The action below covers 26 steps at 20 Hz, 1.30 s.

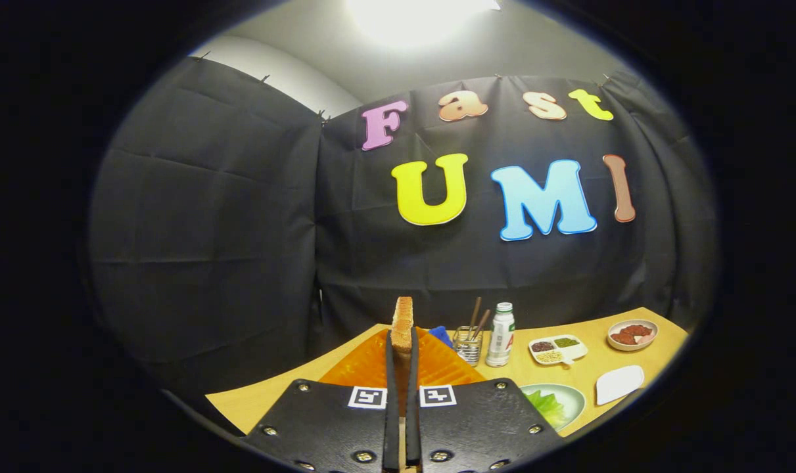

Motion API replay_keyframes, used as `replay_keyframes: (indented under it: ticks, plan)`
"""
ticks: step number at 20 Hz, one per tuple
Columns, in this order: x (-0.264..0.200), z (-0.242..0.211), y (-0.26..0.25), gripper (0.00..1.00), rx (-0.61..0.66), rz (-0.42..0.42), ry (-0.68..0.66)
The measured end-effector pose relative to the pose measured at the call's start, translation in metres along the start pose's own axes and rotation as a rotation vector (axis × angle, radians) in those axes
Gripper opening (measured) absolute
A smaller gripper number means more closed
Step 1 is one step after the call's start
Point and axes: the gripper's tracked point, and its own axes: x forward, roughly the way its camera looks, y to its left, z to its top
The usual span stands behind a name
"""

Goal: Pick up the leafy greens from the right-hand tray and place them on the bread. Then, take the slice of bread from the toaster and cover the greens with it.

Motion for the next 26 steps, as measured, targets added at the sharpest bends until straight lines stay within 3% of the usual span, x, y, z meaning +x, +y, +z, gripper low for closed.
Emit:
replay_keyframes:
  ticks: [14,26]
  plan:
    - [-0.002,-0.053,-0.093,0.04,0.004,-0.167,0.101]
    - [-0.01,-0.078,-0.126,0.04,-0.013,-0.214,0.133]
